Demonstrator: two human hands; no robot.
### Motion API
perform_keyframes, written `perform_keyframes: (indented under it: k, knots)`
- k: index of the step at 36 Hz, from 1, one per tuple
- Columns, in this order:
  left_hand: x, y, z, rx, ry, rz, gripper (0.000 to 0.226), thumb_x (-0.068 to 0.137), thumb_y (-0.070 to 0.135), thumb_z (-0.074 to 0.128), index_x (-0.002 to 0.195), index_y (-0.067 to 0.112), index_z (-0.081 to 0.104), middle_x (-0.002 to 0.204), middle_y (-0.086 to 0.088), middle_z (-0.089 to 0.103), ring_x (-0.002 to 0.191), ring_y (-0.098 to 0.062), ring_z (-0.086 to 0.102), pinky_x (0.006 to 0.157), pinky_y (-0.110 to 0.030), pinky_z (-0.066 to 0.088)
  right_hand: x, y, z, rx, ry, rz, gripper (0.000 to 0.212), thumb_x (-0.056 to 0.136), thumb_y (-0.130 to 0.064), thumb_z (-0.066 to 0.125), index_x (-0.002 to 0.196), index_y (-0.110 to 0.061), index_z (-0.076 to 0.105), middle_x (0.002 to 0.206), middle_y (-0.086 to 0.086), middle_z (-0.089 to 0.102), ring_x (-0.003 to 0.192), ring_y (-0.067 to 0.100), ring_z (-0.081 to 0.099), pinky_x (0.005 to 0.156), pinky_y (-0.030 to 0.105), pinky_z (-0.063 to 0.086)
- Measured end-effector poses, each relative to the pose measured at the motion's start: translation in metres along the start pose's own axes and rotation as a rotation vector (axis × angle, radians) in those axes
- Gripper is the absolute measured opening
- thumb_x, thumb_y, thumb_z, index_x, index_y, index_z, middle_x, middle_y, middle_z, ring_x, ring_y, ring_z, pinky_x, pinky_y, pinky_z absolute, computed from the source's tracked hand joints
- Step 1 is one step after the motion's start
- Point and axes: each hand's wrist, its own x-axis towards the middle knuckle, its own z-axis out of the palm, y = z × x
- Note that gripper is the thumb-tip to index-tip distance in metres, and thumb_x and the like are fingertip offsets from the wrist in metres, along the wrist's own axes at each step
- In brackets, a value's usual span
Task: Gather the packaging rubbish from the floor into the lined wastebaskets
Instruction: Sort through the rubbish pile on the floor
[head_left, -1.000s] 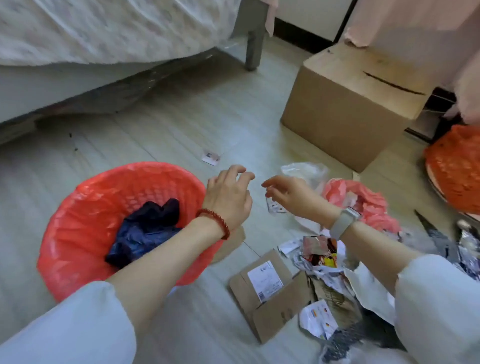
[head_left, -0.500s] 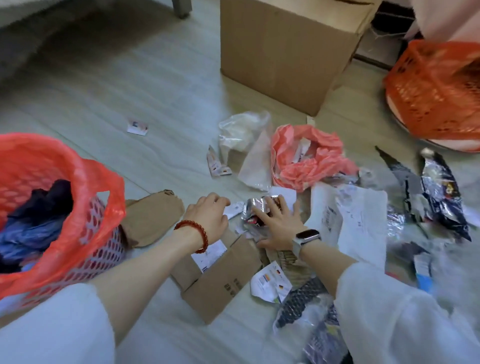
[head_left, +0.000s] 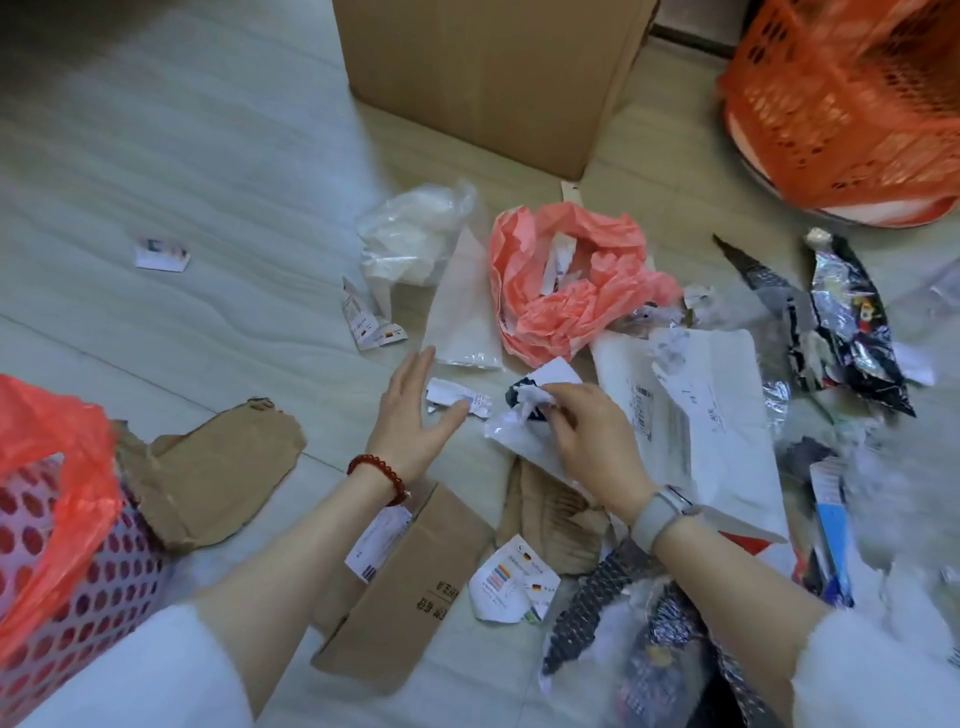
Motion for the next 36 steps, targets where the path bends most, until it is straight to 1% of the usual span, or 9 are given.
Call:
perform_keyframes:
  k: [6, 9, 13, 18, 22, 25, 29, 33, 36]
  knots:
    - [0.012, 0.032, -0.007, -0.442, -0.314, -0.131, 0.050, 0.076, 0.046, 0.064, 0.122, 0.037, 0.045, 0.132, 0.002, 0.048, 0.114, -0.013, 0.051, 0.094, -0.032, 0.044, 0.010, -0.024, -0.006, 0.265, -0.129, 0.079, 0.022, 0.088, -0.002, 0.056, 0.104, -0.010, 0.069, 0.083, -0.010, 0.048, 0.078, 0.002, 0.048, 0.073, 0.005, 0.034]
    - [0.010, 0.040, -0.003, -0.434, -0.332, -0.093, 0.019, 0.084, 0.024, 0.064, 0.101, 0.029, 0.060, 0.103, 0.003, 0.064, 0.090, -0.007, 0.061, 0.078, -0.022, 0.052, 0.011, -0.030, 0.003, 0.323, -0.083, 0.162, 0.012, 0.087, -0.008, 0.059, 0.095, -0.013, 0.065, 0.081, -0.007, 0.054, 0.075, 0.004, 0.050, 0.067, 0.005, 0.036]
    - [0.008, 0.037, -0.001, -0.300, -0.208, 0.010, 0.018, 0.076, 0.012, 0.072, 0.089, 0.022, 0.064, 0.089, 0.004, 0.065, 0.082, -0.008, 0.062, 0.075, -0.019, 0.050, 0.012, -0.033, 0.008, 0.429, -0.053, 0.275, 0.012, 0.084, -0.011, 0.062, 0.082, -0.018, 0.052, 0.075, -0.010, 0.053, 0.069, 0.004, 0.051, 0.062, 0.014, 0.040]
    - [0.007, 0.025, -0.009, -0.187, -0.127, 0.022, 0.016, 0.075, 0.003, 0.070, 0.077, 0.015, 0.061, 0.078, 0.001, 0.058, 0.077, -0.014, 0.056, 0.074, -0.023, 0.045, 0.008, -0.030, -0.001, 0.588, -0.180, 0.369, 0.013, 0.087, -0.006, 0.058, 0.096, -0.015, 0.059, 0.098, 0.000, 0.061, 0.091, 0.015, 0.058, 0.082, 0.026, 0.048]
    - [0.008, 0.011, -0.019, -0.196, -0.067, -0.039, 0.027, 0.080, -0.003, 0.062, 0.068, 0.016, 0.048, 0.081, 0.006, 0.058, 0.062, 0.000, 0.056, 0.052, -0.012, 0.046, -0.007, -0.016, -0.004, 0.210, -0.160, 0.289, 0.017, 0.091, -0.013, 0.052, 0.106, -0.011, 0.060, 0.104, 0.002, 0.063, 0.094, 0.018, 0.059, 0.080, 0.026, 0.046]
    - [0.008, 0.002, -0.022, -0.067, -0.057, -0.088, 0.029, 0.079, -0.007, 0.053, 0.068, 0.017, 0.040, 0.074, 0.004, 0.053, 0.063, -0.015, 0.050, 0.047, -0.019, 0.043, -0.026, -0.004, 0.006, -0.338, -0.267, 0.199, 0.028, 0.090, -0.029, 0.051, 0.110, -0.010, 0.058, 0.110, 0.009, 0.059, 0.105, 0.027, 0.052, 0.080, 0.035, 0.043]
    - [0.005, -0.002, -0.022, 0.079, -0.112, -0.066, 0.025, 0.083, -0.007, 0.041, 0.086, 0.018, 0.040, 0.069, -0.001, 0.045, 0.058, -0.019, 0.043, 0.046, -0.019, 0.035, -0.036, 0.014, 0.023, -0.572, -0.363, 0.260, 0.053, 0.084, -0.046, 0.056, 0.123, -0.012, 0.045, 0.120, 0.015, 0.050, 0.112, 0.036, 0.044, 0.084, 0.041, 0.044]
    - [0.003, 0.005, -0.020, 0.126, -0.167, 0.036, 0.048, 0.082, -0.011, 0.030, 0.114, 0.019, 0.049, 0.103, -0.009, 0.053, 0.074, -0.025, 0.056, 0.061, -0.019, 0.046, -0.038, 0.030, 0.023, -0.586, -0.364, 0.131, 0.044, 0.086, -0.023, 0.057, 0.128, -0.013, 0.047, 0.112, 0.016, 0.057, 0.099, 0.039, 0.052, 0.074, 0.044, 0.049]
    - [0.002, 0.015, -0.017, 0.152, -0.147, 0.105, 0.045, 0.083, -0.012, 0.032, 0.105, 0.014, 0.061, 0.097, -0.007, 0.049, 0.087, -0.017, 0.048, 0.073, -0.020, 0.036, -0.036, 0.031, 0.015, -0.527, -0.278, 0.066, 0.041, 0.082, -0.002, 0.051, 0.120, -0.017, 0.056, 0.089, 0.014, 0.066, 0.080, 0.037, 0.060, 0.056, 0.039, 0.048]
